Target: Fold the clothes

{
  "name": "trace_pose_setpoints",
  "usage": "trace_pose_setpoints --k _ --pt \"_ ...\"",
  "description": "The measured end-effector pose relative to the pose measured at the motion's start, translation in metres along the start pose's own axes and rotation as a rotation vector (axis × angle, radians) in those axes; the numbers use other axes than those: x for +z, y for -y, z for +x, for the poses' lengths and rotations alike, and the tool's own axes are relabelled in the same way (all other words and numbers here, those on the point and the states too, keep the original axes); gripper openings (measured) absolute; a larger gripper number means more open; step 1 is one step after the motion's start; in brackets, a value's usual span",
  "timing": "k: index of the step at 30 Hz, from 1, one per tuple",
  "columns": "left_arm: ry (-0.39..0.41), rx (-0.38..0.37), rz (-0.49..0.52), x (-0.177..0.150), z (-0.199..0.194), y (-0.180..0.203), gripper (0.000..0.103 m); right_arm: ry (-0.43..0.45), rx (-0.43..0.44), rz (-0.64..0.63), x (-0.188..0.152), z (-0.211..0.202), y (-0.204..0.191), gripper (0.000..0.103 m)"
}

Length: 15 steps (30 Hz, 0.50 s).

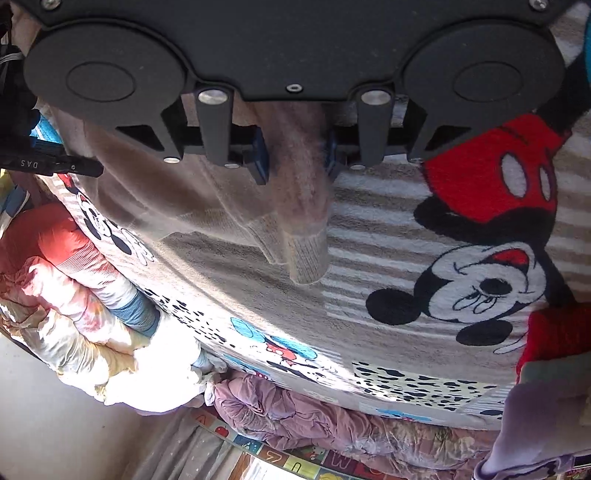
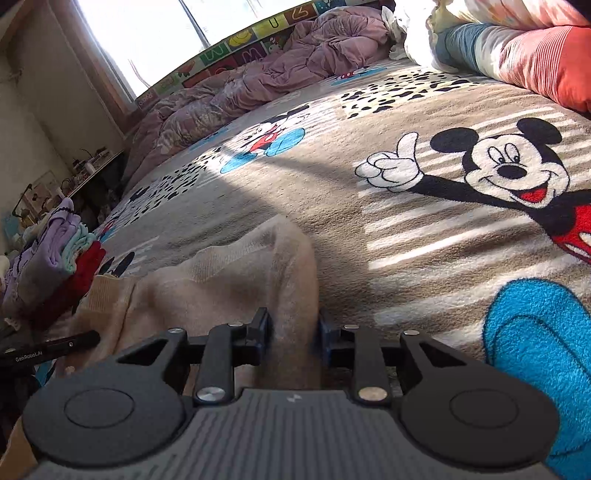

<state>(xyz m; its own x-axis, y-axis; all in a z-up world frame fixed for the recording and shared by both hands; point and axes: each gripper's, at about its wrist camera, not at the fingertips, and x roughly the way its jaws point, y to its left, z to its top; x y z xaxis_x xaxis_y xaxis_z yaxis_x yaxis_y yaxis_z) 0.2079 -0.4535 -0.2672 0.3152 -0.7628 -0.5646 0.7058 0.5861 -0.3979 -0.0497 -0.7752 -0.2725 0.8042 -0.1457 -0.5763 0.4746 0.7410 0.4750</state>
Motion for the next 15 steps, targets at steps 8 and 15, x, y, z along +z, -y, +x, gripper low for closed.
trace_pose_setpoints --k 8,15 --pt "0.01 -0.012 -0.121 0.004 -0.045 -0.008 0.045 0.126 -0.052 -0.088 -0.009 -0.051 -0.014 0.062" --pt "-0.079 -0.049 -0.19 -0.025 -0.088 0.016 0.052 0.106 -0.006 -0.231 -0.039 -0.076 -0.055 0.065"
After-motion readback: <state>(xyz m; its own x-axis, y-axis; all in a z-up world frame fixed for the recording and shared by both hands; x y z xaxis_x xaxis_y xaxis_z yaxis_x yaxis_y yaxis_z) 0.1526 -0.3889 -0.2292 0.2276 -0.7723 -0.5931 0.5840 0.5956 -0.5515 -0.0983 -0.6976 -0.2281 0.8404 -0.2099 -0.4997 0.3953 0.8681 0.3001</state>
